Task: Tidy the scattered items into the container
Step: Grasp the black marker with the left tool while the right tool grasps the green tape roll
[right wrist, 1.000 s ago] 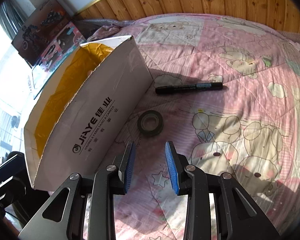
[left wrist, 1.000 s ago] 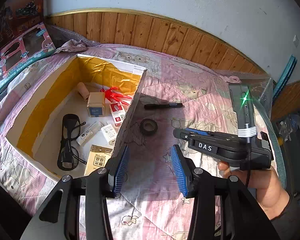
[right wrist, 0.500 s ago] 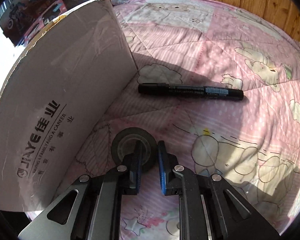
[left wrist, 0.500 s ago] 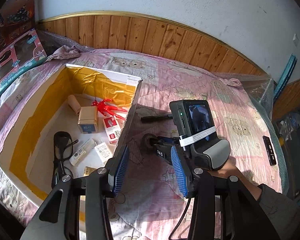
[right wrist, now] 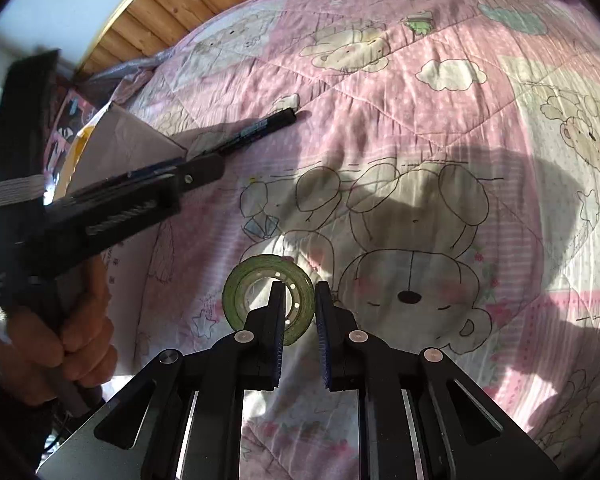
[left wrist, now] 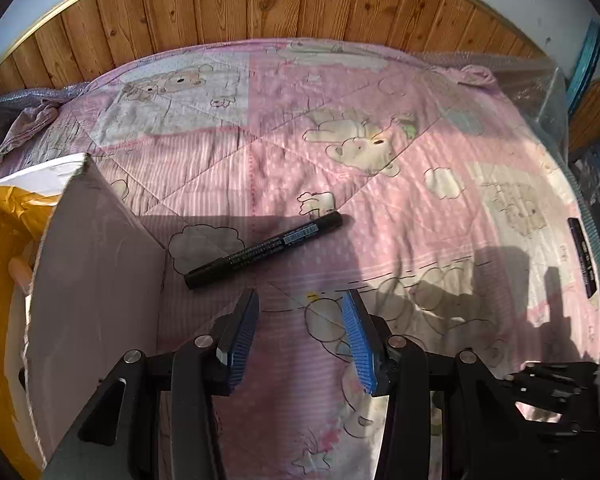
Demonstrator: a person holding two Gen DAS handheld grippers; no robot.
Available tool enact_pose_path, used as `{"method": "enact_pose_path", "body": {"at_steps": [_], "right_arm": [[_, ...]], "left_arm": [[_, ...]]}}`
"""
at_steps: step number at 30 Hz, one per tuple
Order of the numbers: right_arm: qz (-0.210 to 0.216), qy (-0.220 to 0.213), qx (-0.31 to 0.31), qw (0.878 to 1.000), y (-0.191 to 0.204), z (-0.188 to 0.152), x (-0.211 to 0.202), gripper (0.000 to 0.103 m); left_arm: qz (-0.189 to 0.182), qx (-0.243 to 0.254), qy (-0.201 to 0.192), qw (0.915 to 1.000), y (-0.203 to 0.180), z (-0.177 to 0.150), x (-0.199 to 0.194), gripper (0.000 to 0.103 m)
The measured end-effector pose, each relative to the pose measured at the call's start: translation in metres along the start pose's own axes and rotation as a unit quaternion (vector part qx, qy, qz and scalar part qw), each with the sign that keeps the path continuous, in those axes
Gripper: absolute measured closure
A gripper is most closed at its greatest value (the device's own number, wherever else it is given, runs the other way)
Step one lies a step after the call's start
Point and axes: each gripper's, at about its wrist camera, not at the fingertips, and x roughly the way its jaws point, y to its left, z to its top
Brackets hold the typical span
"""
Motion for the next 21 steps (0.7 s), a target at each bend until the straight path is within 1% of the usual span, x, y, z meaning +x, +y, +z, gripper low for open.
{"method": "enact_pose_path", "body": {"at_steps": [1, 2, 3, 4, 6, 8, 10, 11, 14, 15, 17, 18, 19, 21], "right_arm": [[0.001, -0.003, 0.003, 1.0, -0.001, 0.001, -0.001, 0.088], [0.003, -0.004, 0.008, 1.0, -0.003, 0.002, -0.002, 0.088], [0.006, -0.003, 0.012, 1.0, -0.005, 0.003, -0.003, 0.088], [0.009, -0.003, 0.013, 1.0, -0.006, 0.003, -0.003, 0.088], [0.013, -0.003, 0.01, 1.0, -0.005, 0.004, -0.004, 0.088], [0.016, -0.005, 0.004, 1.0, -0.002, 0.005, -0.006, 0.088], [0.021, -0.009, 0.002, 1.0, 0.0, 0.007, -0.009, 0.088], [0.023, -0.012, 0.001, 1.0, 0.0, 0.007, -0.011, 0.088], [0.027, -0.021, 0.002, 0.999, 0.001, 0.008, -0.018, 0.088], [0.029, -0.023, 0.002, 0.999, 0.001, 0.008, -0.02, 0.088], [0.032, -0.026, 0.003, 0.999, 0.001, 0.009, -0.023, 0.088], [0.033, -0.027, 0.003, 0.999, 0.001, 0.01, -0.024, 0.088], [0.034, -0.027, 0.002, 0.999, 0.001, 0.01, -0.025, 0.088], [0.035, -0.025, 0.003, 0.999, 0.0, 0.01, -0.024, 0.088]], "left_arm": [[0.004, 0.005, 0.009, 0.9999, 0.0, 0.002, 0.012, 0.058], [0.018, 0.007, 0.013, 0.9997, 0.002, 0.004, 0.022, 0.058], [0.036, 0.002, 0.013, 0.9993, 0.005, 0.005, 0.029, 0.058], [0.04, -0.005, 0.011, 0.9991, 0.008, 0.006, 0.034, 0.058], [0.024, -0.019, 0.013, 0.9994, 0.014, 0.008, 0.042, 0.057], [0.019, -0.027, 0.005, 0.9995, 0.017, 0.01, 0.042, 0.062], [0.011, -0.025, 0.003, 0.9996, 0.016, 0.011, 0.039, 0.082], [0.001, -0.023, 0.003, 0.9997, 0.016, 0.012, 0.037, 0.082], [0.003, -0.012, -0.017, 0.9998, 0.013, 0.014, 0.024, 0.082], [0.006, -0.003, -0.025, 0.9997, 0.01, 0.017, 0.02, 0.079], [0.01, 0.018, -0.022, 0.9995, 0.006, 0.019, 0.021, 0.068], [0.012, 0.023, -0.016, 0.9995, 0.006, 0.021, 0.024, 0.054], [0.011, 0.026, -0.01, 0.9996, 0.006, 0.022, 0.029, 0.045], [0.023, 0.038, -0.021, 0.9988, 0.005, 0.025, 0.036, 0.045]]}}
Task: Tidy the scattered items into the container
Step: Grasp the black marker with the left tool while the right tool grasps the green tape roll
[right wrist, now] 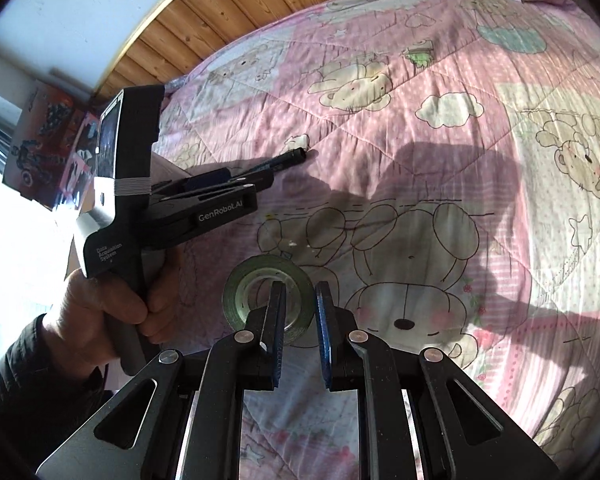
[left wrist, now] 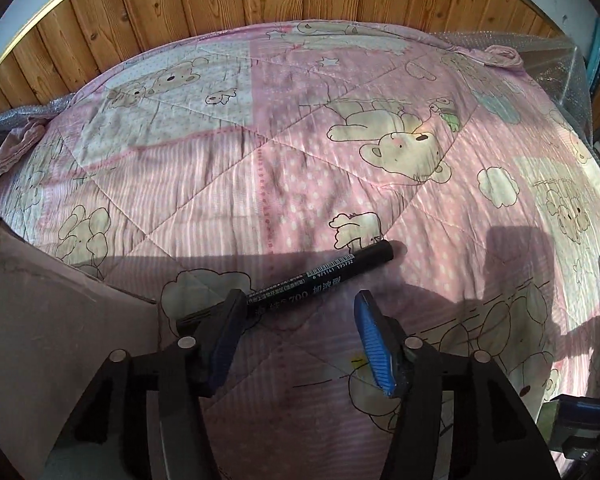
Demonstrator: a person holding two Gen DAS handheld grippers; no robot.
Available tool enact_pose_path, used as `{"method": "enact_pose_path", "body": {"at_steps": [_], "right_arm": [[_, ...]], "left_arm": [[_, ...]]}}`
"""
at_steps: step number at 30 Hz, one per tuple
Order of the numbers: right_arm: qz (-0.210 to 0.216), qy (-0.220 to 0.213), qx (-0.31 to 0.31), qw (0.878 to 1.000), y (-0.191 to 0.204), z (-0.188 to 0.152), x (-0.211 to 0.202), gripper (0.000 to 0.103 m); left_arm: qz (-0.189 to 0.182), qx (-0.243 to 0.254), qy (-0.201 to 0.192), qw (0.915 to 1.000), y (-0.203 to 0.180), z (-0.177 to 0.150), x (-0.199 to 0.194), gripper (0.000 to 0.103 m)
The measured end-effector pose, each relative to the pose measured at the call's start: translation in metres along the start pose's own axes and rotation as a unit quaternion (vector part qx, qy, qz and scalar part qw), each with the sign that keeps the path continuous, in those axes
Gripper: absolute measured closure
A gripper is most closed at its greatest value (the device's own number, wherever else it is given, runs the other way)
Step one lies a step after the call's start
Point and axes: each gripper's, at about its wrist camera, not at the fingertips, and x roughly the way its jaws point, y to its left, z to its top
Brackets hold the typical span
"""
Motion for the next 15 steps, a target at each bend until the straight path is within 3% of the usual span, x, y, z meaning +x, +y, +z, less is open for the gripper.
{"method": "enact_pose_path", "body": {"at_steps": [3, 4, 5, 9, 11, 12, 13, 15], "right_arm": [[-0.003, 0.001, 0.004, 1.0, -0.003, 0.001, 0.002, 0.088], [-0.004, 0.001, 0.006, 1.0, -0.005, 0.002, 0.002, 0.088], [-0.005, 0.001, 0.009, 1.0, -0.007, 0.002, 0.002, 0.088], [-0.004, -0.001, 0.014, 1.0, -0.009, 0.004, 0.002, 0.088], [-0.002, -0.002, 0.012, 1.0, -0.008, 0.004, 0.001, 0.088], [-0.001, -0.003, 0.01, 1.0, -0.007, 0.004, 0.001, 0.088], [-0.001, -0.004, 0.009, 1.0, -0.006, 0.005, 0.001, 0.088], [-0.004, -0.003, 0.008, 1.0, -0.007, 0.005, 0.002, 0.088]], "left_arm": [[0.007, 0.002, -0.008, 0.9999, 0.0, 0.005, 0.006, 0.046], [-0.002, -0.001, -0.002, 1.0, 0.001, 0.007, 0.008, 0.064], [-0.014, -0.005, 0.007, 0.9999, 0.001, 0.009, 0.009, 0.071], [-0.034, -0.008, 0.017, 0.9992, -0.003, 0.01, 0.009, 0.078], [-0.034, 0.0, 0.014, 0.9993, -0.004, 0.008, 0.006, 0.077], [-0.03, 0.002, 0.012, 0.9995, -0.004, 0.007, 0.007, 0.073], [-0.027, 0.002, 0.017, 0.9995, -0.003, 0.006, 0.011, 0.062], [-0.026, 0.006, 0.014, 0.9996, -0.005, 0.003, 0.015, 0.058]]}}
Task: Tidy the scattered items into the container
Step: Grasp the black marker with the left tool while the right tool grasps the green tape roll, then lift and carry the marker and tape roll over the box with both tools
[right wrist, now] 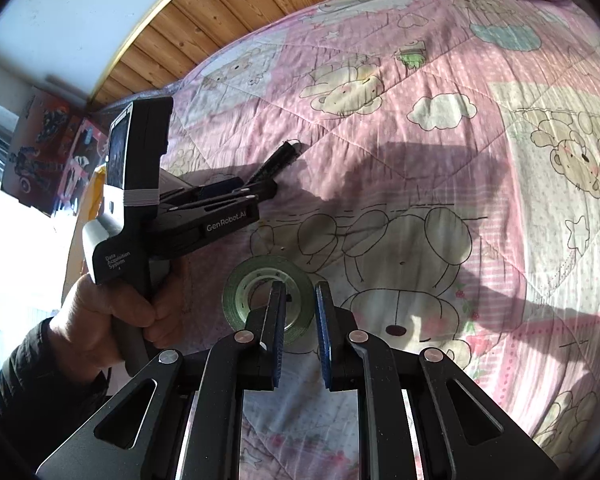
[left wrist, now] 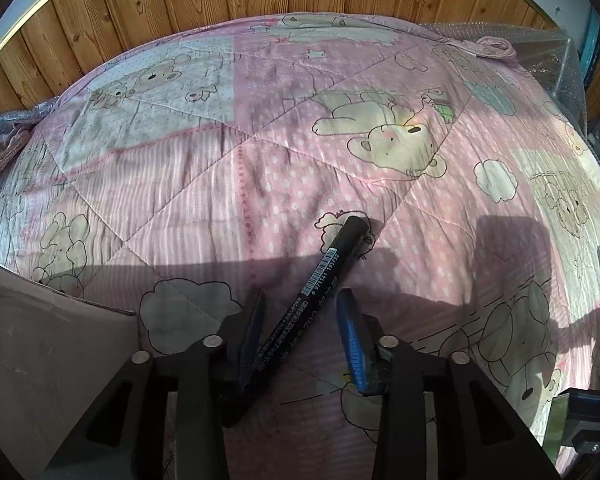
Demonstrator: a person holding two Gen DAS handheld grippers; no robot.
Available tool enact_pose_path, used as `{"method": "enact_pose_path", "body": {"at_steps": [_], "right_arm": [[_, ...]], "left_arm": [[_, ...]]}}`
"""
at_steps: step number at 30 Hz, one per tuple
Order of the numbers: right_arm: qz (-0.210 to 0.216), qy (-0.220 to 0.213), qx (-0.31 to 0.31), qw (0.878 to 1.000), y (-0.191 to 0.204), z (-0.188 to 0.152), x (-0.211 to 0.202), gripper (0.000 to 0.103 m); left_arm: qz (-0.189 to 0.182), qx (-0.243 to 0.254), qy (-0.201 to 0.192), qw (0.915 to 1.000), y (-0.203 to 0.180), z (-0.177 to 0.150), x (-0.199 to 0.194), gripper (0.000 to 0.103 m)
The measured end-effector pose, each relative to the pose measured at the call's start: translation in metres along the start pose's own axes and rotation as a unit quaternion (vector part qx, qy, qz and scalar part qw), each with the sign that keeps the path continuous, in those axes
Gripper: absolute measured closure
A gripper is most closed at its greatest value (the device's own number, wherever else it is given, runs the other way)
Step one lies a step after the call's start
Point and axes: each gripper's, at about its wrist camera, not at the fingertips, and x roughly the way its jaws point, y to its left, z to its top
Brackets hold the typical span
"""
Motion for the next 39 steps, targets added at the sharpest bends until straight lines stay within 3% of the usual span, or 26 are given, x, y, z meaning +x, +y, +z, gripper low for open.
{"method": "enact_pose_path", "body": {"at_steps": [3, 4, 20, 30, 39], "right_arm": [[-0.007, 0.005, 0.002, 1.0, -0.003, 0.0, 0.004, 0.088], [-0.008, 0.006, 0.002, 1.0, -0.004, 0.0, 0.005, 0.088], [-0.026, -0.017, -0.042, 0.999, 0.011, -0.003, 0.0, 0.088], [-0.051, -0.036, -0.045, 0.997, 0.014, -0.017, -0.009, 0.088], [-0.062, -0.043, -0.02, 0.997, 0.024, -0.055, -0.013, 0.088]], "left_arm": [[0.003, 0.014, -0.003, 0.9999, -0.009, -0.001, -0.004, 0.085], [0.007, 0.014, -0.002, 0.9999, -0.011, -0.001, -0.006, 0.089], [-0.07, -0.083, -0.018, 0.994, 0.0, -0.048, -0.092, 0.089], [-0.068, -0.069, -0.05, 0.994, -0.009, -0.087, -0.149, 0.089], [-0.106, -0.077, -0.065, 0.9893, -0.011, -0.139, -0.191, 0.089]]}}
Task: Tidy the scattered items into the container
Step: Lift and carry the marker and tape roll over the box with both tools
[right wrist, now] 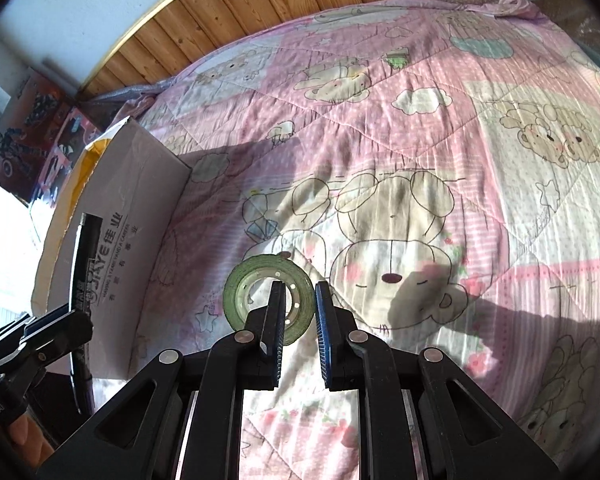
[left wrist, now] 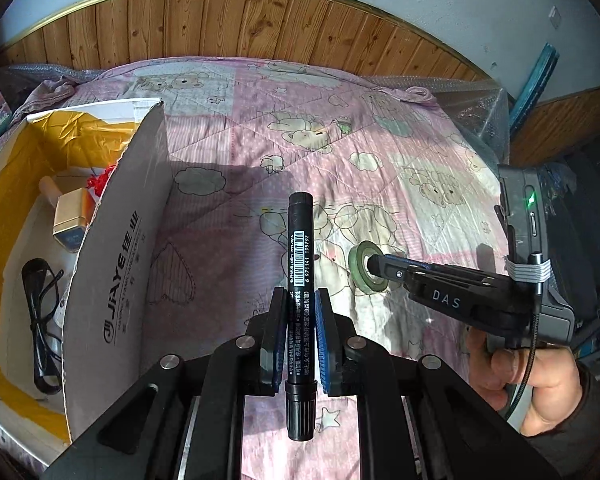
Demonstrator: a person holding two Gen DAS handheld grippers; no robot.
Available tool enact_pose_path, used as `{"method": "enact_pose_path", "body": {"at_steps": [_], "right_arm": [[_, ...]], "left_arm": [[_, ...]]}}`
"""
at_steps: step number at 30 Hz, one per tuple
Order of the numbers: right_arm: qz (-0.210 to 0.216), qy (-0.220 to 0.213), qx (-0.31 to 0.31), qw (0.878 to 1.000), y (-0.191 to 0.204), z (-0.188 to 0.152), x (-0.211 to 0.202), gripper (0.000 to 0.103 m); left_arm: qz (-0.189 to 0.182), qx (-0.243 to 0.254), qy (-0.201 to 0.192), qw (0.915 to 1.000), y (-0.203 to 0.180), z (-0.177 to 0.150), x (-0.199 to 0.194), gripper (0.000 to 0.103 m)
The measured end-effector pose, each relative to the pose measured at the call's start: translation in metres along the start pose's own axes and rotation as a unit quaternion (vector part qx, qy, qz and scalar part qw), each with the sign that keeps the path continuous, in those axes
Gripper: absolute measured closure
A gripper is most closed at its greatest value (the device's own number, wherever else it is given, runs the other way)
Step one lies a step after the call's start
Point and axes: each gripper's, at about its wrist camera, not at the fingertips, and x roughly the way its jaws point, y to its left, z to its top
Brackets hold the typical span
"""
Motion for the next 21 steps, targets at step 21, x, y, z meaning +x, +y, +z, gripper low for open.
{"method": "enact_pose_path", "body": {"at_steps": [21], "right_arm": [[0.026, -0.035, -0.008, 0.999, 0.088, -0.047, -0.06, 0.088]], "left_arm": [[0.011, -0.042, -0.067, 0.9968, 0.045, -0.028, -0.082, 0.089]]}}
